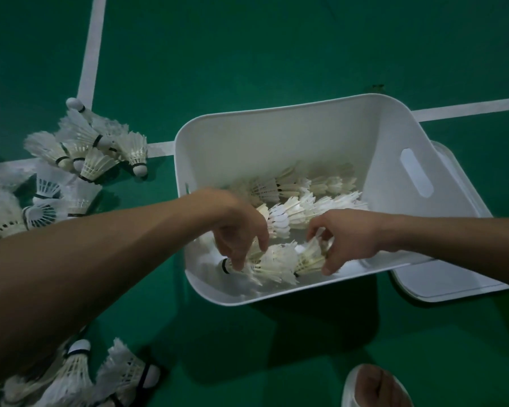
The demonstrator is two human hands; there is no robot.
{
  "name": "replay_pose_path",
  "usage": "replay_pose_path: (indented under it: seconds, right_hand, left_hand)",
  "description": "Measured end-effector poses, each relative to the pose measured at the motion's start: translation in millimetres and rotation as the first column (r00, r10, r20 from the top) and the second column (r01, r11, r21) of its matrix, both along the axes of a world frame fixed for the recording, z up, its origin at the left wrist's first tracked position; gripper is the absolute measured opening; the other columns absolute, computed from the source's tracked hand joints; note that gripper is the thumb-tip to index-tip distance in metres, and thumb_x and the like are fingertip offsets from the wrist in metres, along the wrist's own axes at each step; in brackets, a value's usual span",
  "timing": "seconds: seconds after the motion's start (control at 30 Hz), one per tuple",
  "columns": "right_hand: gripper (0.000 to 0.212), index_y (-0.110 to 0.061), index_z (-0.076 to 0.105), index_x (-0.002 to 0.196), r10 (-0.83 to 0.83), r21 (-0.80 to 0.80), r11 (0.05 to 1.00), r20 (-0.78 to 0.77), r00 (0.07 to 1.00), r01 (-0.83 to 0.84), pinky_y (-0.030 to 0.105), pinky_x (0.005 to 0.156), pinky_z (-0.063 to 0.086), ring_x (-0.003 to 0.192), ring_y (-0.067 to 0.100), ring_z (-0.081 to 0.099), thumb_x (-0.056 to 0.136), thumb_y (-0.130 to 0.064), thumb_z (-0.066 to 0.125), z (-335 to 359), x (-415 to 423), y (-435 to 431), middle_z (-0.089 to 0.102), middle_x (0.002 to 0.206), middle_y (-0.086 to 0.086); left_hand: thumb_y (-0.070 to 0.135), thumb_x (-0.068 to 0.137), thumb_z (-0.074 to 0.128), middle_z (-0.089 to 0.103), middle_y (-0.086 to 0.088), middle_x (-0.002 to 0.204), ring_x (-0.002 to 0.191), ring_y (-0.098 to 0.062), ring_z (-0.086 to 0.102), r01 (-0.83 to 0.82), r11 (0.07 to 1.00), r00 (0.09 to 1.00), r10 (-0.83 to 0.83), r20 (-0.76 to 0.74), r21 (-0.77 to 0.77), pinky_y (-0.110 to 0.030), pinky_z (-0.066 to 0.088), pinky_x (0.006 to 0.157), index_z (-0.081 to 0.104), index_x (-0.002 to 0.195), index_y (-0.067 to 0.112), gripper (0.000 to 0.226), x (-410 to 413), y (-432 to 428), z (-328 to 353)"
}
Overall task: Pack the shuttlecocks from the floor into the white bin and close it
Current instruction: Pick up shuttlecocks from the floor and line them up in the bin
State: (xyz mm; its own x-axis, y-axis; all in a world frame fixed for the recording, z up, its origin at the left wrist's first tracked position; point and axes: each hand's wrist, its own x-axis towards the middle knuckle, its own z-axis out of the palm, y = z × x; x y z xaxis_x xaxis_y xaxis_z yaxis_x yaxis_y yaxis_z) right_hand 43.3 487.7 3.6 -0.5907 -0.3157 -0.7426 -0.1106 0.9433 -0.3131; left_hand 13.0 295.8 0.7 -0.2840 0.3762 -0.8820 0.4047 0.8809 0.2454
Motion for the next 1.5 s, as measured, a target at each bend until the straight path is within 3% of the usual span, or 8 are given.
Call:
replay_pose_path:
  seconds: [0.13, 0.3, 0.6, 0.73, 1.13, 1.27, 1.37, 1.5]
  right_hand:
    - [0.054, -0.03, 0.051, 0.1, -0.063, -0.045, 0.997, 0.029, 0.998, 0.065, 0.033, 0.082, 0.052, 0.095, 0.019, 0.062, 0.062, -0.021, 0.088, -9, 0, -2, 0.066, 0.108, -0.002]
    - [0.051, -0.032, 0.049, 0.093, -0.096, -0.071, 0.992, 0.054, 0.994, 0.1, 0.045, 0.086, 0.054, 0.098, 0.023, 0.063, 0.061, -0.021, 0.088, -7, -1, -4, 0.065, 0.107, 0.0]
    - [0.05, -0.023, 0.054, 0.098, -0.191, -0.145, 0.967, 0.14, 0.972, 0.21, 0.039, 0.084, 0.056, 0.096, 0.027, 0.065, 0.062, -0.015, 0.089, -11, 0, -1, 0.066, 0.104, 0.008]
    - [0.055, -0.011, 0.055, 0.117, -0.227, -0.118, 0.96, 0.215, 0.95, 0.256, 0.029, 0.082, 0.056, 0.098, 0.026, 0.066, 0.07, -0.012, 0.084, -9, 0, 2, 0.064, 0.114, 0.011]
    - [0.041, -0.011, 0.052, 0.102, -0.353, -0.103, 0.908, 0.333, 0.874, 0.406, 0.018, 0.057, 0.053, 0.092, 0.026, 0.067, 0.073, 0.002, 0.078, -18, 3, -6, 0.063, 0.106, 0.012]
    - [0.046, -0.014, 0.045, 0.106, -0.268, -0.09, 0.951, 0.239, 0.933, 0.296, 0.013, 0.045, 0.044, 0.066, 0.011, 0.057, 0.075, -0.006, 0.079, -21, 7, -8, 0.054, 0.098, 0.0]
    - [0.049, -0.016, 0.043, 0.107, -0.208, -0.065, 0.972, 0.195, 0.959, 0.224, 0.018, 0.054, 0.052, 0.079, 0.015, 0.064, 0.075, -0.013, 0.08, -21, 9, -10, 0.055, 0.114, 0.004]
    - [0.059, -0.018, 0.044, 0.117, -0.026, 0.013, 1.0, 0.108, 0.994, 0.025, 0.038, 0.086, 0.055, 0.108, 0.023, 0.063, 0.074, -0.031, 0.081, -17, 8, -11, 0.057, 0.124, 0.003]
  left_hand:
    - [0.01, 0.075, 0.078, 0.052, -0.007, 0.137, 0.114, -0.024, 0.057, 0.066, 0.998, 0.998, -0.066, 0.017, -0.01, -0.032, 0.049, 0.093, 0.039, 0.143, 0.021, 0.079, 0, 2, 0]
    - [0.021, 0.075, 0.079, 0.057, 0.0, 0.13, 0.092, -0.013, 0.051, 0.203, 0.979, 0.978, -0.203, -0.044, 0.001, -0.021, 0.04, 0.066, 0.038, 0.143, 0.021, 0.078, 0, 6, 6]
    - [0.039, 0.078, 0.073, 0.061, 0.008, 0.08, 0.079, -0.015, 0.056, 0.332, 0.942, 0.93, -0.318, -0.183, 0.052, -0.028, 0.044, 0.073, 0.053, 0.131, 0.021, 0.06, 5, 11, -11]
    - [0.041, 0.077, 0.073, 0.064, 0.002, 0.11, 0.093, -0.018, 0.057, 0.288, 0.954, 0.947, -0.271, -0.175, 0.082, -0.029, 0.043, 0.077, 0.053, 0.126, 0.022, 0.056, 3, 4, -19]
    - [0.042, 0.078, 0.071, 0.065, -0.002, 0.106, 0.094, -0.02, 0.061, 0.274, 0.957, 0.954, -0.259, -0.151, 0.094, -0.035, 0.051, 0.084, 0.056, 0.122, 0.017, 0.052, 6, 7, -25]
    - [0.043, 0.078, 0.071, 0.065, -0.001, 0.11, 0.096, -0.021, 0.06, 0.282, 0.955, 0.95, -0.264, -0.167, 0.091, -0.035, 0.049, 0.085, 0.055, 0.125, 0.018, 0.056, 5, 6, -25]
    - [0.043, 0.078, 0.071, 0.065, -0.002, 0.111, 0.098, -0.022, 0.06, 0.289, 0.954, 0.948, -0.273, -0.165, 0.084, -0.038, 0.05, 0.089, 0.055, 0.126, 0.017, 0.056, 5, 6, -24]
    - [0.043, 0.078, 0.072, 0.064, -0.002, 0.111, 0.098, -0.021, 0.059, 0.291, 0.953, 0.947, -0.274, -0.17, 0.085, -0.034, 0.049, 0.085, 0.055, 0.127, 0.018, 0.057, 5, 6, -21]
